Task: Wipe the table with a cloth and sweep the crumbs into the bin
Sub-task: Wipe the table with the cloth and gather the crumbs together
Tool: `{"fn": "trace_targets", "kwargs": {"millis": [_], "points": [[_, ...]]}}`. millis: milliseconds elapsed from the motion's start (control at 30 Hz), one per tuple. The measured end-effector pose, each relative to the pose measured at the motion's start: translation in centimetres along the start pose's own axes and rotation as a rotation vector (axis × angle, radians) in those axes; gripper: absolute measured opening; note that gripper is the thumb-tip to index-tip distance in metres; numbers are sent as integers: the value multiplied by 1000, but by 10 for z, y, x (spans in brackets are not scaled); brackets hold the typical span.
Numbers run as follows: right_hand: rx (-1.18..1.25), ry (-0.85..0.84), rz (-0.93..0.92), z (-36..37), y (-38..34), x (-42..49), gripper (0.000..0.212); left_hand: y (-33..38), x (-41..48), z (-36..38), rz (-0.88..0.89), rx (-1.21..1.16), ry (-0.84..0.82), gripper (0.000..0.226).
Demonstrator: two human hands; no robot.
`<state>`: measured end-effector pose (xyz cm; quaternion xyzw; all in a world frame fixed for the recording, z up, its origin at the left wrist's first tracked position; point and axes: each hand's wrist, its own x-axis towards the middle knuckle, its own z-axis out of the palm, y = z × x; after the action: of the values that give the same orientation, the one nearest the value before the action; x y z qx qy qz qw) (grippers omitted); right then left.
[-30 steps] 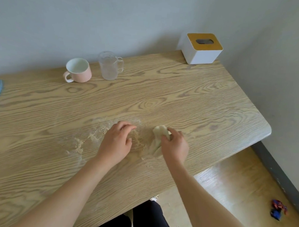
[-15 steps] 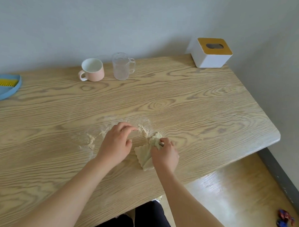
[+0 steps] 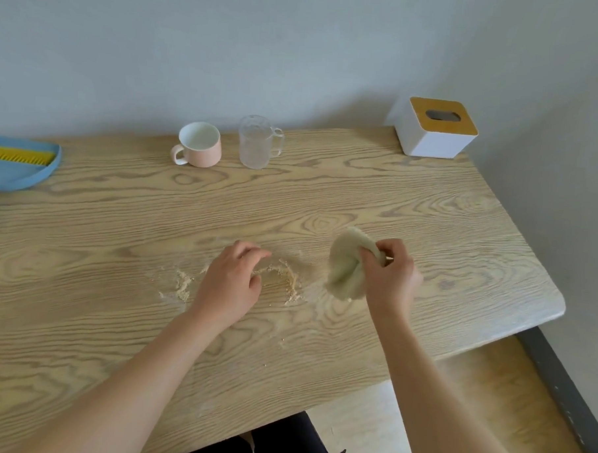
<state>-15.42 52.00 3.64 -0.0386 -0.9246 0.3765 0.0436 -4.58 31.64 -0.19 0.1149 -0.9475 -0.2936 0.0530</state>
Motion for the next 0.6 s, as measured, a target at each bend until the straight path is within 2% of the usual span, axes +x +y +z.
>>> {"fn": "trace_targets", "kwargs": {"millis": [133, 200, 333, 600], "points": [[-92, 96, -118, -11, -24, 19, 10, 6, 13, -4, 1, 11, 8, 42], [-66, 168, -186, -20, -38, 33, 7, 11, 21, -4, 15, -7, 26, 41], [-32, 192, -297, -23, -51, 58, 6, 26, 39, -3, 62, -30, 46, 41], [-155, -5, -318, -14, -42, 76, 7, 50, 67, -2, 114, 23, 84, 39]]}}
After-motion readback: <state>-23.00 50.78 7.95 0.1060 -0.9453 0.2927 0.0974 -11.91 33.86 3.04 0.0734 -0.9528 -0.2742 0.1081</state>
